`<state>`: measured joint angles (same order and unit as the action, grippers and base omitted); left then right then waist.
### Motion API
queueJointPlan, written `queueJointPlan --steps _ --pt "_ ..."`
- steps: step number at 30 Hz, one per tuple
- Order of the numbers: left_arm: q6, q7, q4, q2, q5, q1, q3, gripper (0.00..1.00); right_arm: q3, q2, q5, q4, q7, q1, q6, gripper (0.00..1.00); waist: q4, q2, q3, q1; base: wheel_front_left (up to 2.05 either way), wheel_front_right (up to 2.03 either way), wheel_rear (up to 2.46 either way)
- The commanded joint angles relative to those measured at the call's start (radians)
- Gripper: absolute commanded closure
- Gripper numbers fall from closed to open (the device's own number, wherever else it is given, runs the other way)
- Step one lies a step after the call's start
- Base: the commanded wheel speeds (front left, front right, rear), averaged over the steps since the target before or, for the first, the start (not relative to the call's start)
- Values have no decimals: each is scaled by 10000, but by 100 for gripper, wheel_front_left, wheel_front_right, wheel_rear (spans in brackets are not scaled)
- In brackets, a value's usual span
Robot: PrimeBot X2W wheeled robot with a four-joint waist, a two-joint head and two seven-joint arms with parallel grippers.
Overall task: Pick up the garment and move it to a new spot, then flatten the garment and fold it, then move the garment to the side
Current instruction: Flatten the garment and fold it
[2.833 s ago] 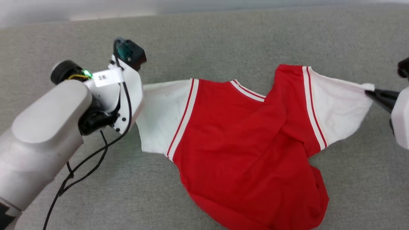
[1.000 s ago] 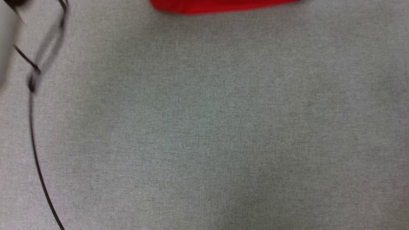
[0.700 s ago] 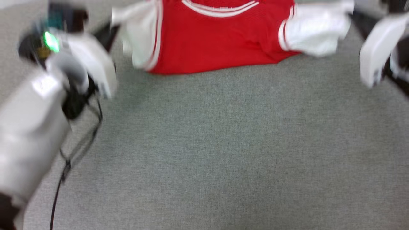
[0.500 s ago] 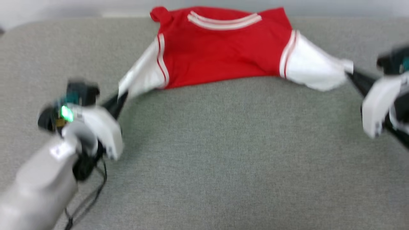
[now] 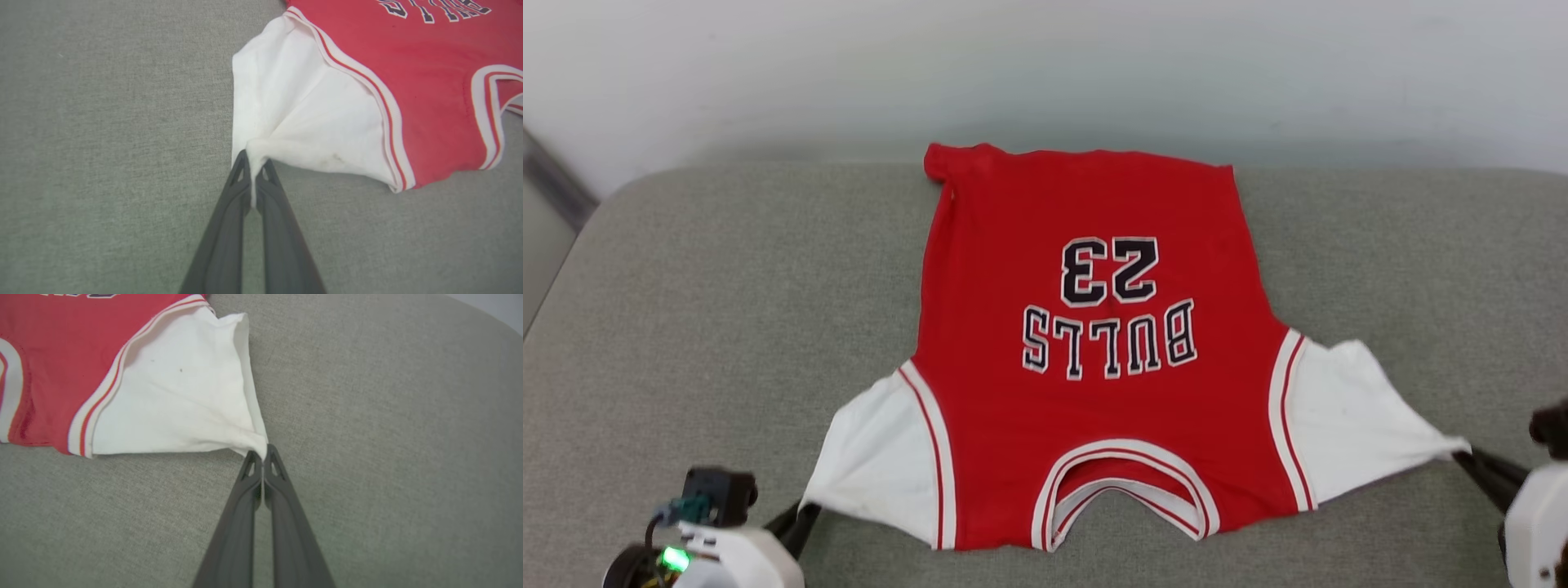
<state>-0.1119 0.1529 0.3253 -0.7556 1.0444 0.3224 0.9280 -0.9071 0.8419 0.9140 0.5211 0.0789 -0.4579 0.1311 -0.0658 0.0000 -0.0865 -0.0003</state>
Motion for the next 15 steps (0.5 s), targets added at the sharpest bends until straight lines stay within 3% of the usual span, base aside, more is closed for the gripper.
queueJointPlan --steps 1,8,15 --pt "-199 86 -180 -193 161 -457 -55 100 243 173 145 -158 22 706 -7 100 34 0 315 3 0 0 0" --pt "-856 221 -970 -782 541 -1757 -39 100 1276 667 534 -1046 -609 3169 -9 100 110 0 605 3 0 0 0" --pt "-1217 322 -1456 -886 597 -2147 -50 100 2197 826 711 -1962 -1902 4723 -10 100 106 0 470 3 0 0 0"
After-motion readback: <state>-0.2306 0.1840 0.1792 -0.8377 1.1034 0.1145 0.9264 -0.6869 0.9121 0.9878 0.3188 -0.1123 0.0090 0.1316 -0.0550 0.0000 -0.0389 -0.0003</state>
